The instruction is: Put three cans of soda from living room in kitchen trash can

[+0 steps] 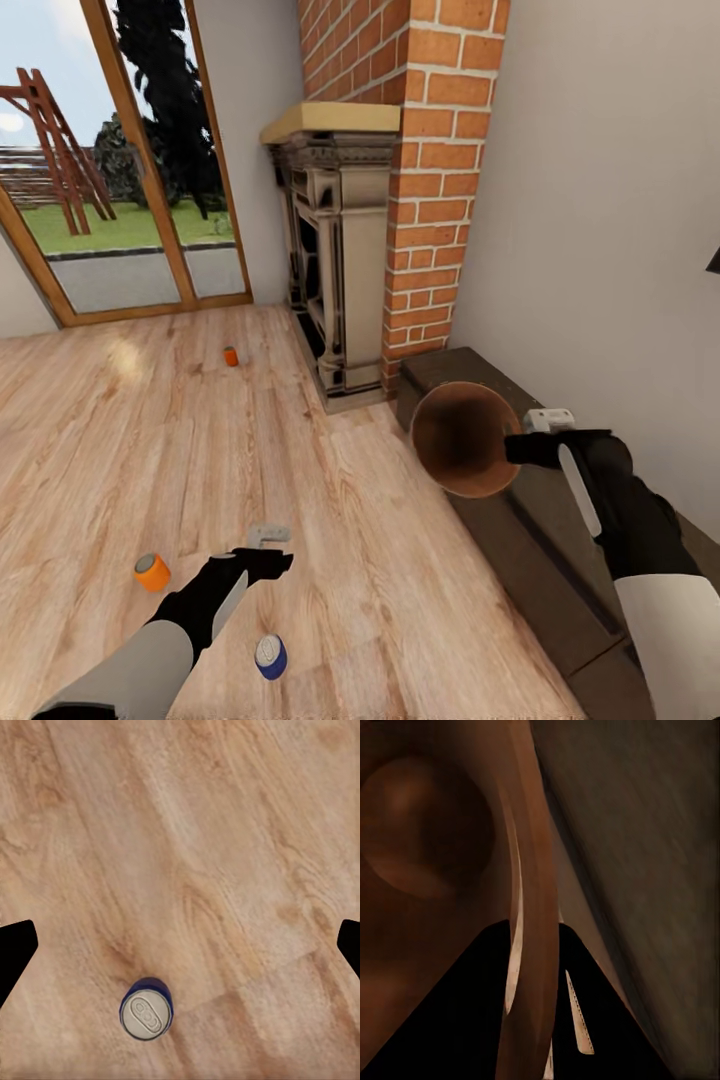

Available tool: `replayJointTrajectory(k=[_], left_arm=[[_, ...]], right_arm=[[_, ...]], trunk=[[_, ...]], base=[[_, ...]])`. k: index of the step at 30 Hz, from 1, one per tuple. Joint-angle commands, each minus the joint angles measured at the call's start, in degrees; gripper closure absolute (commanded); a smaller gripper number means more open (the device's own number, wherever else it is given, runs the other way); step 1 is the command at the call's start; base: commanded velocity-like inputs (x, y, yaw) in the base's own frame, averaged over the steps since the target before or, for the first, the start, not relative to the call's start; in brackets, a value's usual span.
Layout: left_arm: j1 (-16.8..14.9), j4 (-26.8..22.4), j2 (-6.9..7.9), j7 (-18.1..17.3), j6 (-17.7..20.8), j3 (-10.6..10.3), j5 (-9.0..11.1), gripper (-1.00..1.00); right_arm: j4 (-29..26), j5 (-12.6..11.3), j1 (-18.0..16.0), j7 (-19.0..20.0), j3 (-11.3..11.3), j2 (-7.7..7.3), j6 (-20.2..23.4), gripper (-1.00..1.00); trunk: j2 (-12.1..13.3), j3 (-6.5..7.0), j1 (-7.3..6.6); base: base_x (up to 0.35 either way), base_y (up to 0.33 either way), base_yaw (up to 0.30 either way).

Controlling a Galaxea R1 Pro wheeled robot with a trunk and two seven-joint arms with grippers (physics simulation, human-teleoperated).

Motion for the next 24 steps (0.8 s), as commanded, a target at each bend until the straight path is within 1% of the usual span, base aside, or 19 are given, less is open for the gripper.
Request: replayJointTrajectory(k=[1, 2, 6, 9, 11, 12, 17, 24], left_arm=[[-0.1, 0.0, 0.02, 0.1, 0.0, 0.0, 0.0, -1.0], [-0.1, 0.0, 0.1, 0.1, 0.1, 0.0, 0.0, -1.0], [-0.2, -0.2, 0.39, 0.1, 0.1, 0.0, 0.1, -1.0], [-0.2, -0.2, 0.5, 0.1, 0.1, 0.0, 0.2, -1.0], [-0.2, -0.2, 0.55, 0.1, 0.1, 0.0, 0.1, -1.0], [-0.2, -0.2, 0.57, 0.1, 0.1, 0.1, 0.1, -1.0], [-0.3, -0.2, 0.6, 0.1, 0.1, 0.2, -0.1, -1.0], [-0.4, -0.3, 0.63, -0.1, 0.2, 0.0, -0.1, -1.0]], right_arm=[[0.1, -0.7, -1.7, 0.2, 0.0, 0.01, 1.9, 1.0], [0.3, -0.1, -3.8, 0.3, 0.1, 0.06, 3.2, 1.0], [0.4, 0.6, -5.7, 0.3, 0.3, 0.38, 3.2, 1.0], [0.4, 0.8, -6.1, 0.3, 1.0, 0.5, 3.2, 1.0], [0.4, 0.9, -6.4, 0.3, 2.1, 0.54, 3.2, 1.0], [0.5, 0.9, -6.4, 0.3, 2.3, 0.54, 3.2, 1.0], [0.6, 1.0, -6.5, 0.2, 2.8, 0.47, 3.2, 1.0], [0.6, 1.0, -6.6, 0.2, 3.0, 0.24, 3.2, 1.0]], trunk=[[-0.4, -0.28, 0.22], [-0.8, -0.55, 0.44], [-2.4, -1.63, 1.32], [-3.6, -2.44, 1.98], [-4.4, -2.98, 2.42], [-4.8, -3.25, 2.64], [-6.8, -4.6, 3.74], [-9.6, -6.49, 5.27]], base=[[0.0, 0.0, 0.0], [0.0, 0.0, 0.0], [0.0, 0.0, 0.0], [0.0, 0.0, 0.0], [0.0, 0.0, 0.0], [0.0, 0.0, 0.0], [0.0, 0.0, 0.0], [0.0, 0.0, 0.0]])
